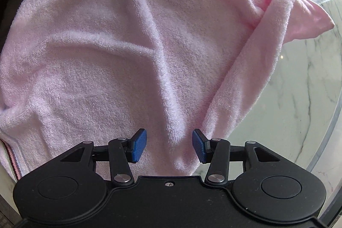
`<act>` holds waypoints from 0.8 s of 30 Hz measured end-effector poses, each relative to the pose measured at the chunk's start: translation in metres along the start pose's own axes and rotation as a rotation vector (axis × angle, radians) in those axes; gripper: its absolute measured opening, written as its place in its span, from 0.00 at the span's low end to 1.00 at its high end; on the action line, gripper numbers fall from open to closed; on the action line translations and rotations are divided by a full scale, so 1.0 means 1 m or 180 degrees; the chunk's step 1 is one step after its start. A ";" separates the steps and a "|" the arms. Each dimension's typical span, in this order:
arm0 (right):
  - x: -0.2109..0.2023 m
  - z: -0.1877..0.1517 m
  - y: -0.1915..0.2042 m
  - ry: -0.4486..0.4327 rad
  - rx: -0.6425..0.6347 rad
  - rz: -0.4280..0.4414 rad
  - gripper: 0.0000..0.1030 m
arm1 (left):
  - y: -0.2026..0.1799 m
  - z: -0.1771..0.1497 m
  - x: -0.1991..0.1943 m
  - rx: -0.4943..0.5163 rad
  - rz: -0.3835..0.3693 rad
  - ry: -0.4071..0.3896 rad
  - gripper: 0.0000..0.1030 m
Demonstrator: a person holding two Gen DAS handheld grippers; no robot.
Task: Fold towel
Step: 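Grasp the towel edge with the left gripper while the right gripper grasps the opposite edge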
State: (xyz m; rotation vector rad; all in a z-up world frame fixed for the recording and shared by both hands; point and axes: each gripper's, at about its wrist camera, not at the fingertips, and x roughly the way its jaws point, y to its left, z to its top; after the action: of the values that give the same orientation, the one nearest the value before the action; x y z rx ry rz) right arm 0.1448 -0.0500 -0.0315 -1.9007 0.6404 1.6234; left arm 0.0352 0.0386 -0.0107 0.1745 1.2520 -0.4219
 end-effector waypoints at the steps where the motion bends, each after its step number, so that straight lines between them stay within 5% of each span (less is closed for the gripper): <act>1: 0.002 0.001 -0.001 0.0045 -0.0063 0.0003 0.44 | -0.001 0.000 0.000 0.0020 0.0012 0.0001 0.54; 10: 0.005 -0.004 -0.011 0.0059 -0.0081 0.0184 0.44 | -0.017 -0.002 0.004 0.0222 0.0167 0.0016 0.65; 16: 0.001 -0.009 -0.005 0.0063 0.0029 0.0273 0.22 | -0.023 -0.003 0.005 0.0302 0.0222 0.0016 0.64; 24: -0.007 -0.017 0.016 0.0048 0.0264 0.0189 0.06 | -0.031 -0.006 0.000 0.0408 0.0182 -0.0008 0.35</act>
State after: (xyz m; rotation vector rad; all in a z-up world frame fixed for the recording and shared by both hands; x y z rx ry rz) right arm 0.1453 -0.0727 -0.0245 -1.8517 0.7652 1.5950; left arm 0.0176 0.0122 -0.0092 0.3181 1.2151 -0.4529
